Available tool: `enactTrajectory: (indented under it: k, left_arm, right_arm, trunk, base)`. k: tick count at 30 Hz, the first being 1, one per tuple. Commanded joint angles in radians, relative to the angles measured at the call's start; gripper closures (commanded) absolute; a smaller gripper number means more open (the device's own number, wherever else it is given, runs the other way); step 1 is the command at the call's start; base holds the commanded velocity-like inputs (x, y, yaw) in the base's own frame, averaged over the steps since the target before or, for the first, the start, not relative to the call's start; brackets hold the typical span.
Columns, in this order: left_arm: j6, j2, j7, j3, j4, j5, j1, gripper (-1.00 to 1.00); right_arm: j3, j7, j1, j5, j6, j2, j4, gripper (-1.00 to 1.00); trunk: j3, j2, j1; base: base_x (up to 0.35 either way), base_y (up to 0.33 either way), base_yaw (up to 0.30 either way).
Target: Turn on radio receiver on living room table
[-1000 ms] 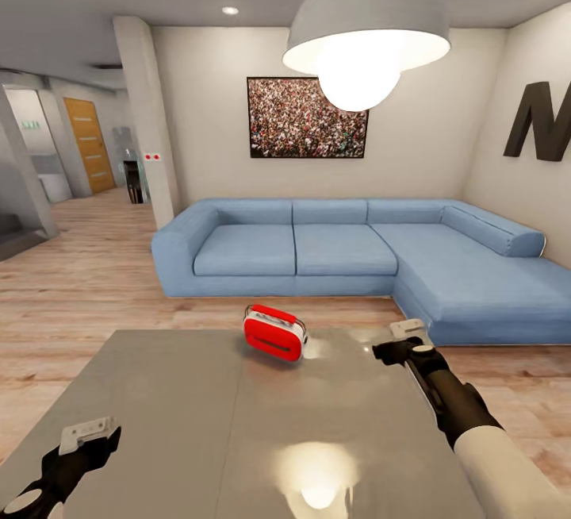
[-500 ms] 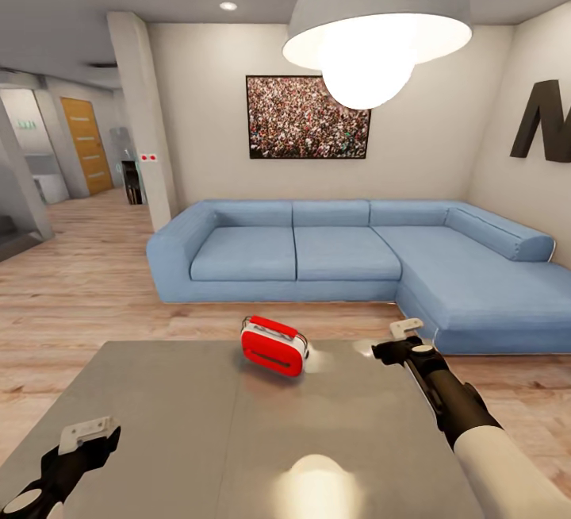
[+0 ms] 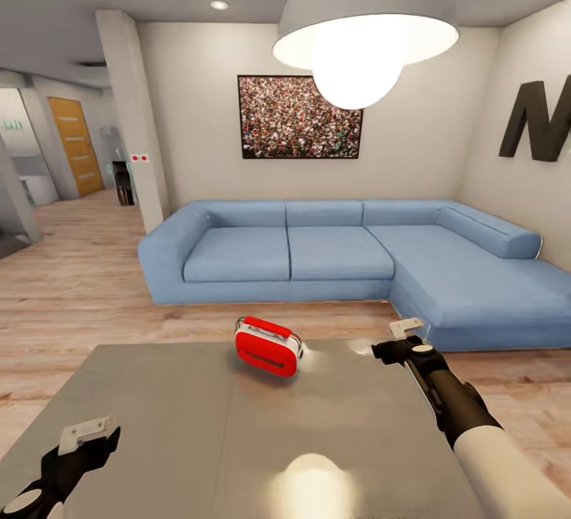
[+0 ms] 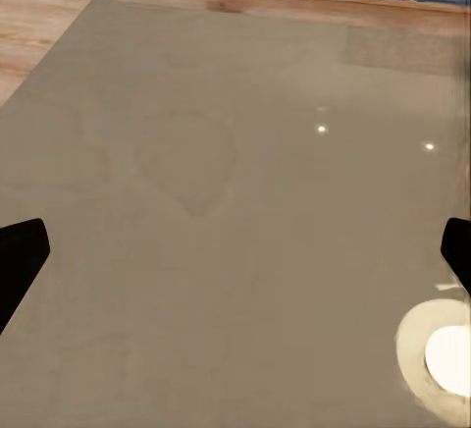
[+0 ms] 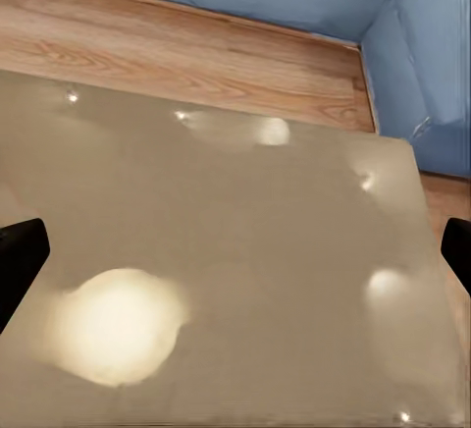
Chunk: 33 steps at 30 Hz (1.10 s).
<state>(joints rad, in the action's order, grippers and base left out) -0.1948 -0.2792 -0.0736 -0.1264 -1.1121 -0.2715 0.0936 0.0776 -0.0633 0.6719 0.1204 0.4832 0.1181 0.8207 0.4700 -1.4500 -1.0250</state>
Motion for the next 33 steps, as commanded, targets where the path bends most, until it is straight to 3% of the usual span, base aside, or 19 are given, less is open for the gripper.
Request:
enactTrajectory:
  k: [1, 14, 33]
  left_arm:
    - [0.0, 0.0, 0.0, 0.0, 0.0, 0.0, 0.0, -1.0]
    - [0.0, 0.0, 0.0, 0.0, 0.001, 0.0, 0.0, -1.0]
    - [0.0, 0.0, 0.0, 0.0, 0.002, 0.0, 0.0, -1.0]
  right_arm:
    - [0.0, 0.0, 0.0, 0.0, 0.0, 0.0, 0.0, -1.0]
    - [0.0, -0.001, 0.0, 0.0, 0.0, 0.0, 0.0, -1.0]
    - [0.001, -0.001, 0.0, -0.001, 0.0, 0.0, 0.0, -1.0]
  trunk:
    - [0.0, 0.0, 0.0]
    - [0.0, 0.0, 0.0]
    - [0.0, 0.0, 0.0]
  base:
    - [0.0, 0.0, -0.23]
    - [0.0, 0.0, -0.036]
    - [0.0, 0.0, 0.046]
